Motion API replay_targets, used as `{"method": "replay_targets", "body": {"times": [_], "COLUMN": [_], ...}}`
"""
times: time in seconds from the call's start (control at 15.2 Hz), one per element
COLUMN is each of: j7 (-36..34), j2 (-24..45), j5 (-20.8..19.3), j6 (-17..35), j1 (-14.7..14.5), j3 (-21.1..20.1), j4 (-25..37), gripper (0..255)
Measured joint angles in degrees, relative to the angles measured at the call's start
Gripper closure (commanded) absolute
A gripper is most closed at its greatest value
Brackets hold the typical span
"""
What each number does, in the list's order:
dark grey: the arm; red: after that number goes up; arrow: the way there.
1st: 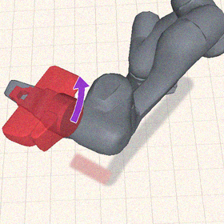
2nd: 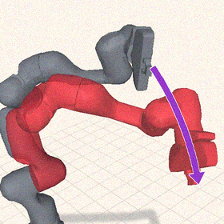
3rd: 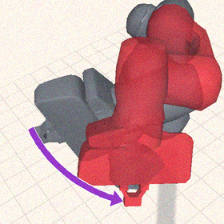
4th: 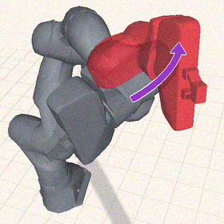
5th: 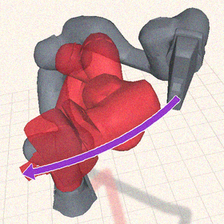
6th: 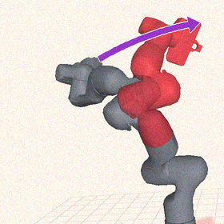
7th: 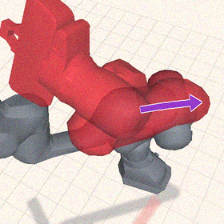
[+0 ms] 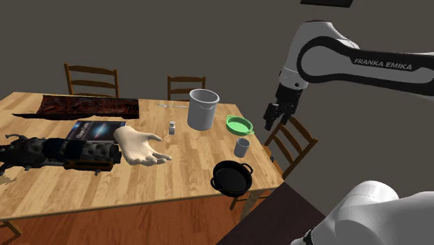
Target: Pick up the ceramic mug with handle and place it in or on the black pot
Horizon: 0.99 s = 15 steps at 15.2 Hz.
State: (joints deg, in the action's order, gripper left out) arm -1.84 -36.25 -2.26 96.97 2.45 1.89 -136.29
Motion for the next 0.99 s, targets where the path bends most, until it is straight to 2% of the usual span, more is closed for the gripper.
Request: {"method": "replay_targets", "body": {"times": [0.59, 0.99], "j7": [4.56, 7.52], "j2": [14.19, 26.07], "j5": [-2.47, -2.77], "j6": [15.93, 25.46], "j1": [1.62, 2.44], "j3": [3.96, 6.17], "j4": [-1.91, 0.40], "gripper": [0, 0]}}
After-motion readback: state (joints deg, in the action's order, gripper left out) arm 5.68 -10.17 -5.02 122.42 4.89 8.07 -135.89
